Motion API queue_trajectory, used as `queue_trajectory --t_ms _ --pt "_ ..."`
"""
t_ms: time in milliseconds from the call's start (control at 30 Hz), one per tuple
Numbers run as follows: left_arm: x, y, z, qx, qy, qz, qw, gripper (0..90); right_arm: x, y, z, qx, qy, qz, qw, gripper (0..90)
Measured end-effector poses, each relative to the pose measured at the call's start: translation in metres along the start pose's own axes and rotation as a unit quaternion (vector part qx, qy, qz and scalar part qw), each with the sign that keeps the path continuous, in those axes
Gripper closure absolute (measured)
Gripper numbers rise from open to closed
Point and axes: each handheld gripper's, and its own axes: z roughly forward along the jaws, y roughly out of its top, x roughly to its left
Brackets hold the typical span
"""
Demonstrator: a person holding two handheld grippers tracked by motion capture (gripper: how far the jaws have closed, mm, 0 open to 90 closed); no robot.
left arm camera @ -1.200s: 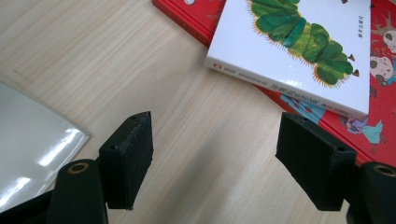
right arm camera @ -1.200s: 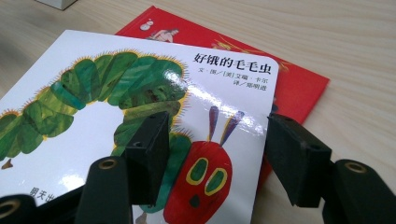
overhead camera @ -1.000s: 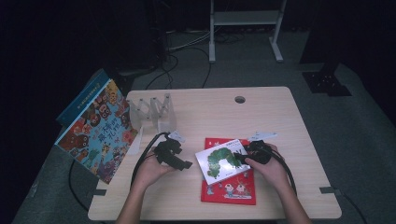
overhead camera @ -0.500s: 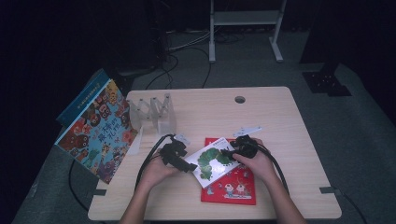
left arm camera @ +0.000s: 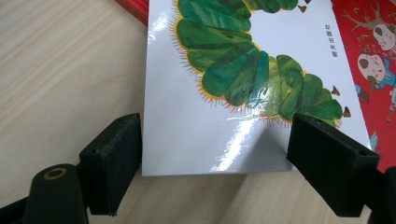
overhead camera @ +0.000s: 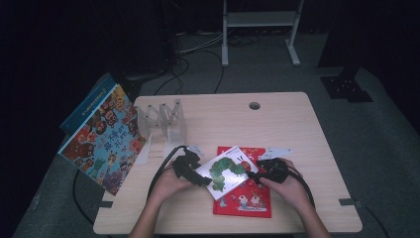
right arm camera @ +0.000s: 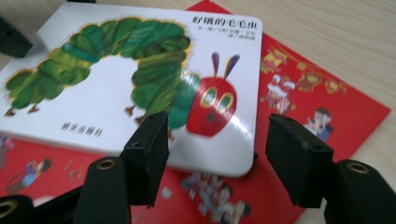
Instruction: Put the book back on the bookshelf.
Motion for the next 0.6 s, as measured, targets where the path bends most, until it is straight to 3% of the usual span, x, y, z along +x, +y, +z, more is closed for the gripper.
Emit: queue_trajectory --t_ms 200,400,600 --pt "-0.004 -0.001 0.000 0.004 -0.001 -0.002 1.0000 17.4 0.016 -0.013 -0.006 0.011 -0.015 -0.019 0.9997 38.1" --pt "-0.006 -0.003 0.001 0.001 -0.006 -0.012 0.9999 17.3 0.034 -0.019 -0.004 0.007 0.008 -0.029 0.9995 36.2" --pt "-0.004 -0.005 0.001 0.003 -0.014 -0.019 0.9997 15.5 0.036 -0.013 0.006 0.001 -0.003 -0.037 0.9993 33.3"
